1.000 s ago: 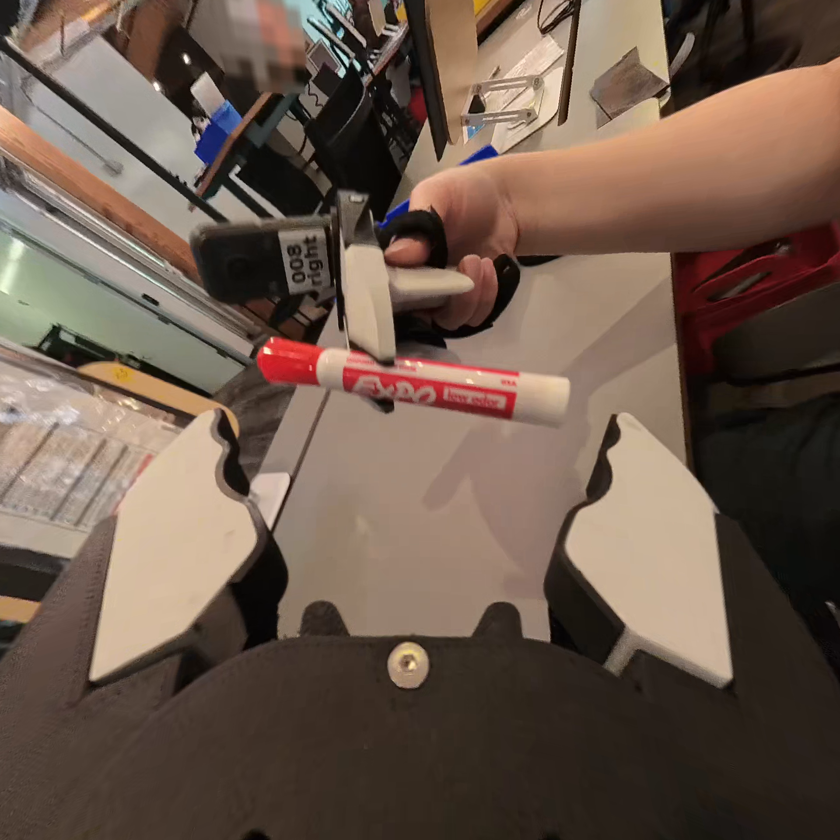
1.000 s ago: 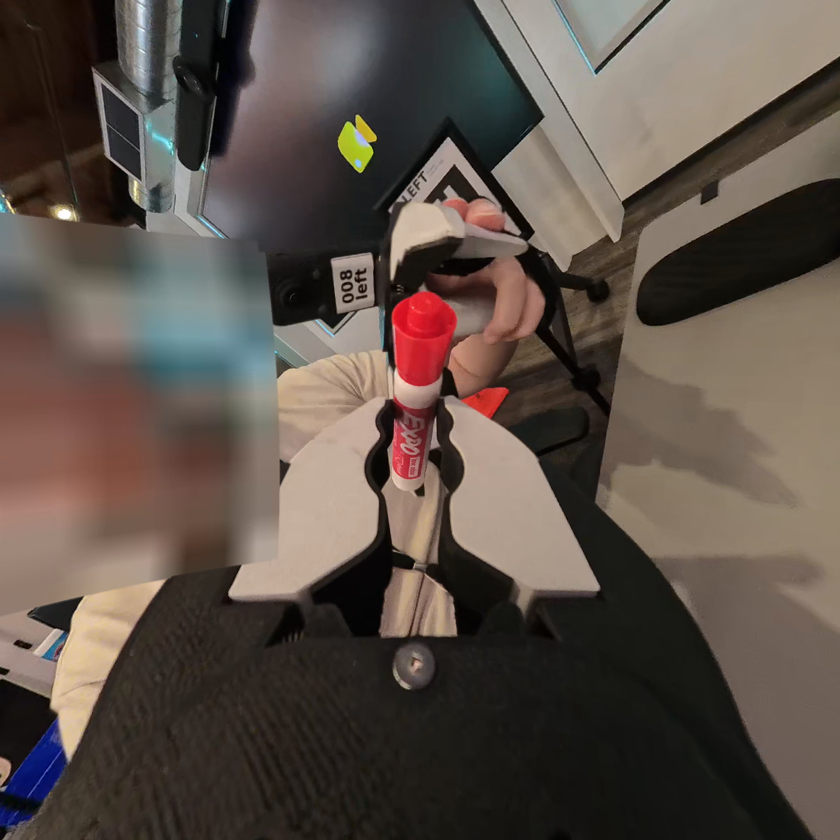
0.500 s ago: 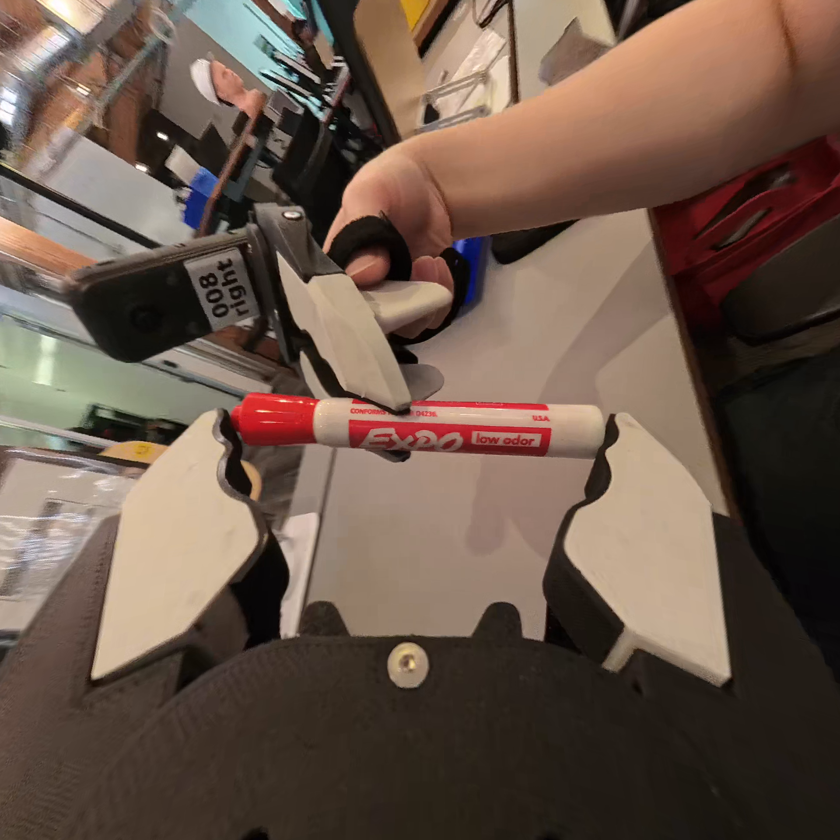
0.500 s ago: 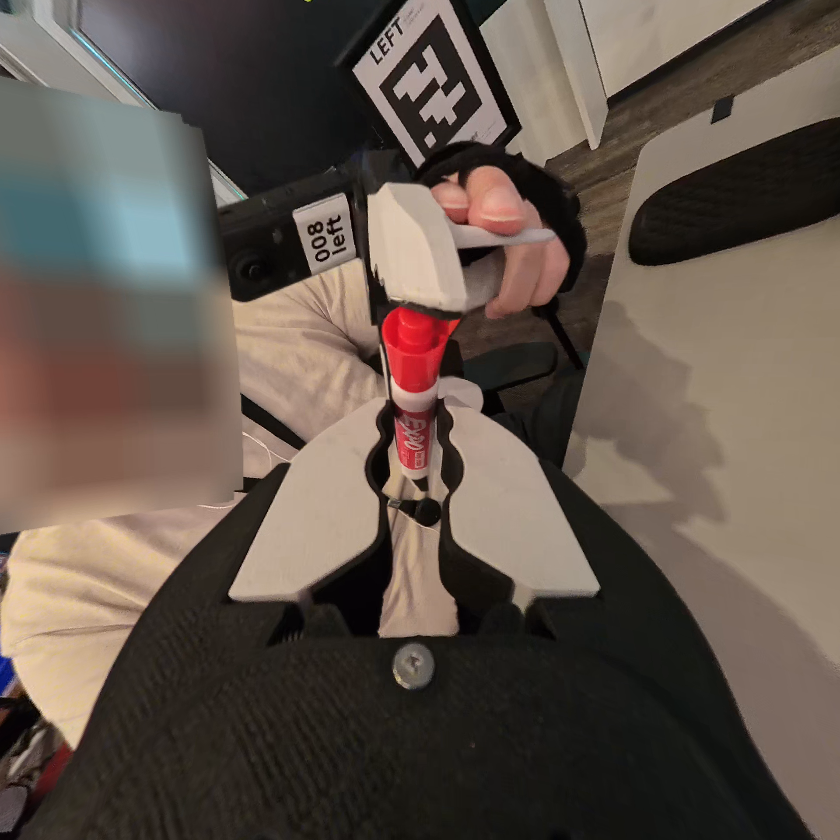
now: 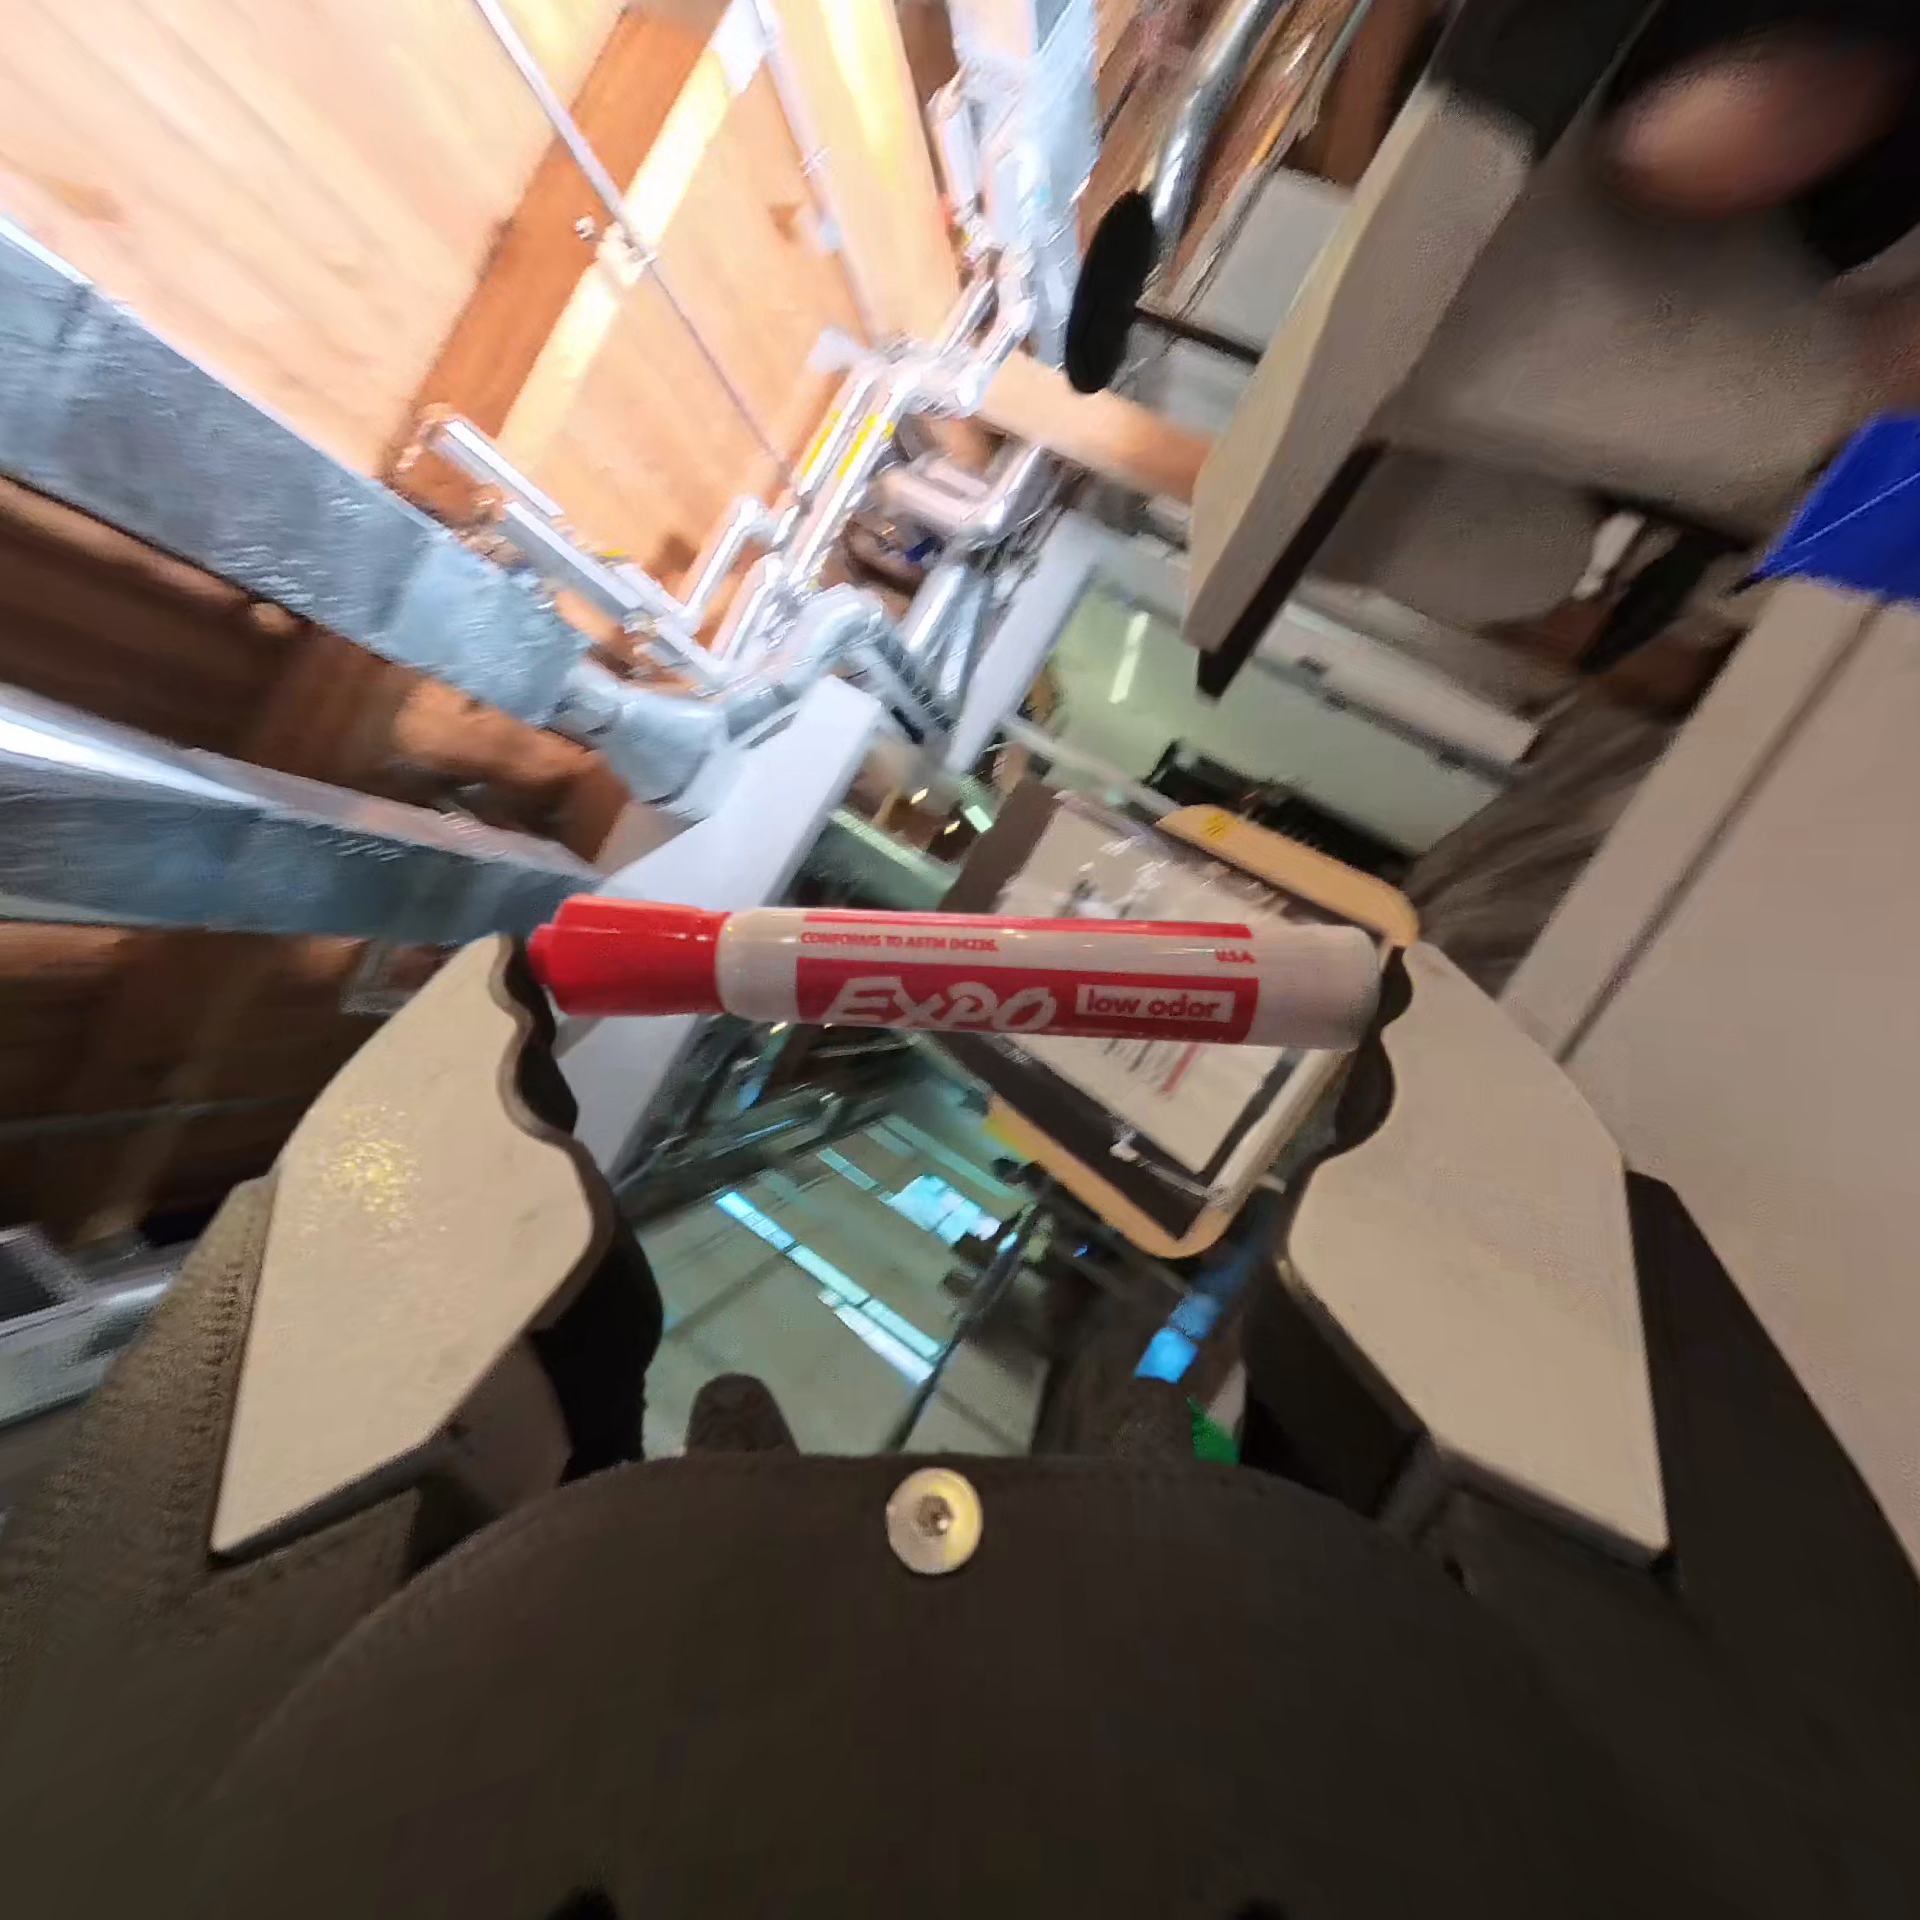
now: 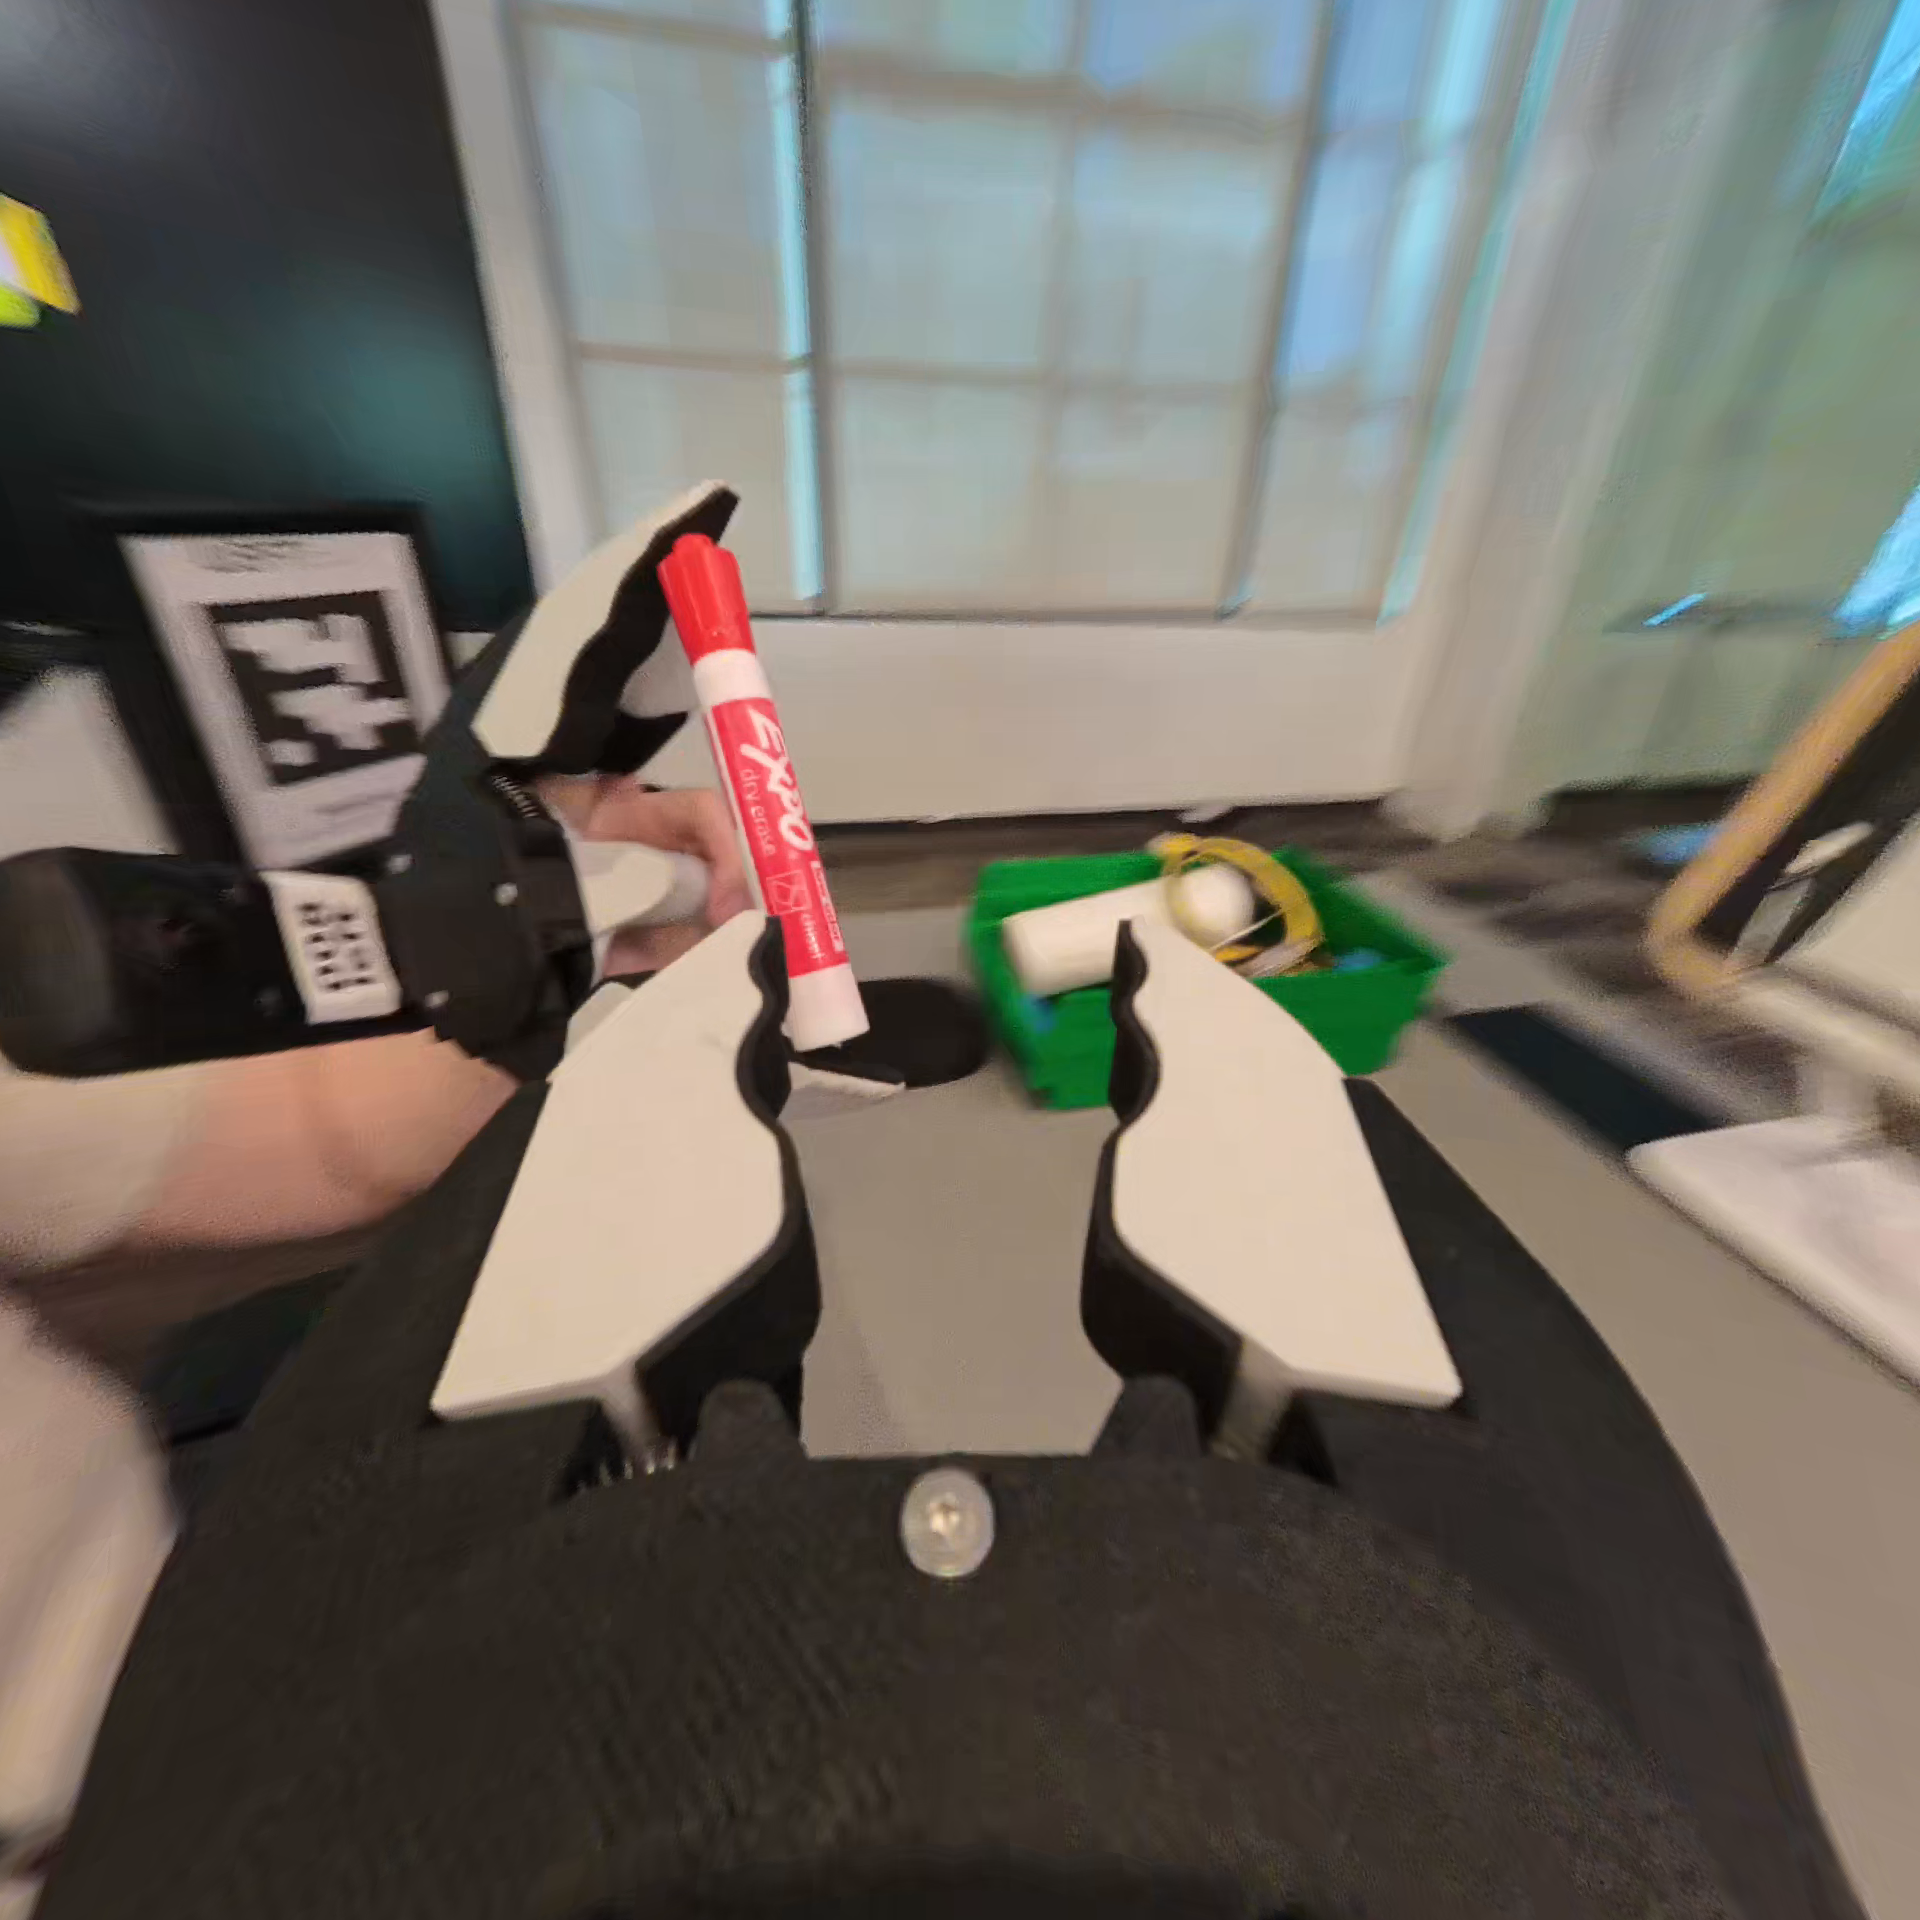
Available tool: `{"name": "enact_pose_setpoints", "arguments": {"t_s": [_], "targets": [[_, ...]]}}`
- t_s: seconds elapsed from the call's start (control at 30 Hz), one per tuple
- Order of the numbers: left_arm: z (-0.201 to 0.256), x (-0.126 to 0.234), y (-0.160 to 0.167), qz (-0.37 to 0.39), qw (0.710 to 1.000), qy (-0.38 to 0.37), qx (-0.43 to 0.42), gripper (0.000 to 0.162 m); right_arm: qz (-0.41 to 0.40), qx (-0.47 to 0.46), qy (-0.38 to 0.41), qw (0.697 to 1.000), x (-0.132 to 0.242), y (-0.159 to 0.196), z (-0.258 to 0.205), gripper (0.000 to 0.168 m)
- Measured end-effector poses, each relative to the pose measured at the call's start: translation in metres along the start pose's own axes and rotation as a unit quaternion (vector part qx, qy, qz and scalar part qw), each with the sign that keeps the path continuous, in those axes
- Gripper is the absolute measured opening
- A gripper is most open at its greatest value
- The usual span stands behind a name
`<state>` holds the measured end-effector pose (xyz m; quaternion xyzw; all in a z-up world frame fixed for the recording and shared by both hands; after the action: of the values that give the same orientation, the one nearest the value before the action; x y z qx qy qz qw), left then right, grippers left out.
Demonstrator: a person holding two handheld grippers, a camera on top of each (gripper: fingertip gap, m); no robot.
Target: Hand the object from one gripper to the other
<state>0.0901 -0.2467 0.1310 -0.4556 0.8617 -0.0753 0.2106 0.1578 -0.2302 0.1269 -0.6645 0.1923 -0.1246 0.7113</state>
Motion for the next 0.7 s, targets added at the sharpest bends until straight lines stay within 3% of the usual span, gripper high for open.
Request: {"name": "enact_pose_setpoints", "arguments": {"t_s": [0.1, 0.2, 0.37, 0.43, 0.53, 0.7], "targets": [[-0.001, 0.001, 0.003, -0.022, 0.999, -0.045, -0.011, 0.142, 0.009, 0.131, 0.083, 0.988, -0.006, 0.004, -0.018, 0.061], [0.004, 0.000, 0.000, -0.030, 0.998, -0.058, -0.024, 0.142, -0.009, 0.212, 0.104, 0.972, -0.023, 0.012, -0.033, 0.059], [0.018, -0.001, 0.000, -0.034, 0.999, -0.019, 0.020, 0.142, -0.084, 0.264, 0.072, 0.958, -0.040, 0.033, -0.043, 0.020], [0.018, 0.006, 0.002, -0.022, 0.997, 0.011, 0.076, 0.127, -0.080, 0.313, 0.112, 0.940, -0.037, 0.029, -0.031, 0.021], [0.020, 0.021, 0.003, -0.011, 0.976, 0.103, 0.193, 0.117, -0.062, 0.468, 0.162, 0.866, -0.025, 0.019, -0.014, 0.021], [0.019, 0.044, 0.000, -0.037, 0.901, 0.311, 0.300, 0.096, -0.088, 0.709, 0.141, 0.686, -0.009, 0.030, 0.001, 0.021]]}}
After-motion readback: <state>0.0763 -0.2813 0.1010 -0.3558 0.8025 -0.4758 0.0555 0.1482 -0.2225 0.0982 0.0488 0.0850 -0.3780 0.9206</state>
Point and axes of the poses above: each gripper's, where its closed fingertips meet, x back along the fingers, y out of its underside, z = x × y across the jaws, the point moved 2 cm from there along x, back along the fingers, and after that the axes turned 11 degrees about y, right-handed, at the moved point
